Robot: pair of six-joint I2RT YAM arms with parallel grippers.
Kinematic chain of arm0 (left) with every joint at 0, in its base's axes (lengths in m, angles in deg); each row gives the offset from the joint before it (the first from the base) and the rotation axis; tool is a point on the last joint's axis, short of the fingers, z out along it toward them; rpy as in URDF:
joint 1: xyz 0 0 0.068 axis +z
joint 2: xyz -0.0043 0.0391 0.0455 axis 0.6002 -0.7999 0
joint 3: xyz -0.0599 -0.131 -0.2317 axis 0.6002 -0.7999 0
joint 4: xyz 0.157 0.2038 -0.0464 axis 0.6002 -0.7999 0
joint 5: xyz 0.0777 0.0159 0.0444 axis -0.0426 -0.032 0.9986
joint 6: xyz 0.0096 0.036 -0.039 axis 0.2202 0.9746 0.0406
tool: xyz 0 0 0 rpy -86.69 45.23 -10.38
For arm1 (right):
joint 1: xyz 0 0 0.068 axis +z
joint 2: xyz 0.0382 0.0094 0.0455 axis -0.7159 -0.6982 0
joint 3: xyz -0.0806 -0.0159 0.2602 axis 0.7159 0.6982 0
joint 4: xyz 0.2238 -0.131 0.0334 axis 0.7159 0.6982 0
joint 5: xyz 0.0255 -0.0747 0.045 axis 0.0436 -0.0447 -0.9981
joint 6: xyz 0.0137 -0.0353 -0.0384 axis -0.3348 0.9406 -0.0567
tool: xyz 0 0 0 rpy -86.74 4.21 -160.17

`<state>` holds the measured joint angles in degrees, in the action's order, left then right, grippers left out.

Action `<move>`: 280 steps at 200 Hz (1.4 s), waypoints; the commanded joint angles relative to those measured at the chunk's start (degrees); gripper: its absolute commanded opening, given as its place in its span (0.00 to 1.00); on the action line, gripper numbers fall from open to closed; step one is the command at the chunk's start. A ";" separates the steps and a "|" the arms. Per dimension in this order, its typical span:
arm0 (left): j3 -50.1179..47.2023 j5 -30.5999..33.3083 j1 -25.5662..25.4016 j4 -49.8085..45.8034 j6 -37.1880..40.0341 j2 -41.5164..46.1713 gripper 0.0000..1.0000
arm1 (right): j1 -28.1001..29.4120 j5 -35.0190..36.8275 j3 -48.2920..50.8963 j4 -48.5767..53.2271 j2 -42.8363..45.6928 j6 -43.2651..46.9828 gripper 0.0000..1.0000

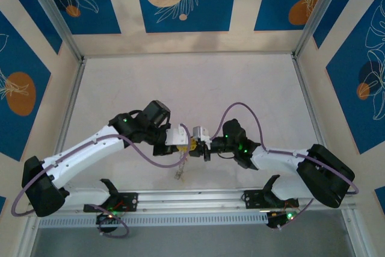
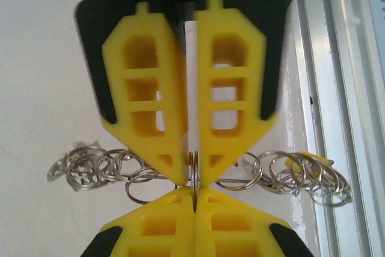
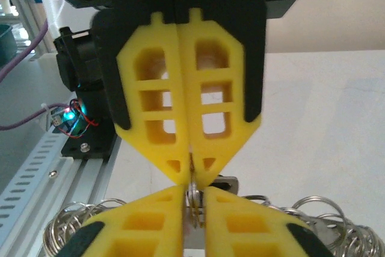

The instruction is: Put the keys on the keyring

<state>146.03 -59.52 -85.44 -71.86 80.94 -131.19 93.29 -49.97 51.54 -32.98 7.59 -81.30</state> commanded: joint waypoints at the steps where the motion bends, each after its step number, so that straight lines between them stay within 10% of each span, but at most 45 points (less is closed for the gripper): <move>1: 2.53 -2.54 -0.52 0.62 1.58 0.06 0.00 | 0.41 -0.74 -1.73 -1.34 -0.45 -0.07 0.00; 71: -6.22 0.45 0.50 6.01 -0.80 8.03 0.22 | -0.36 -1.03 0.70 -8.07 0.72 -5.17 0.00; 280: -37.56 -5.67 1.05 50.08 -19.74 19.92 0.40 | -1.37 -4.94 2.66 -13.78 1.77 -4.56 0.00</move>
<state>109.96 -61.45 -84.74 -30.49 64.83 -111.50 92.18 -53.64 54.34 -43.62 8.16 -86.39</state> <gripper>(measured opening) 0.403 0.066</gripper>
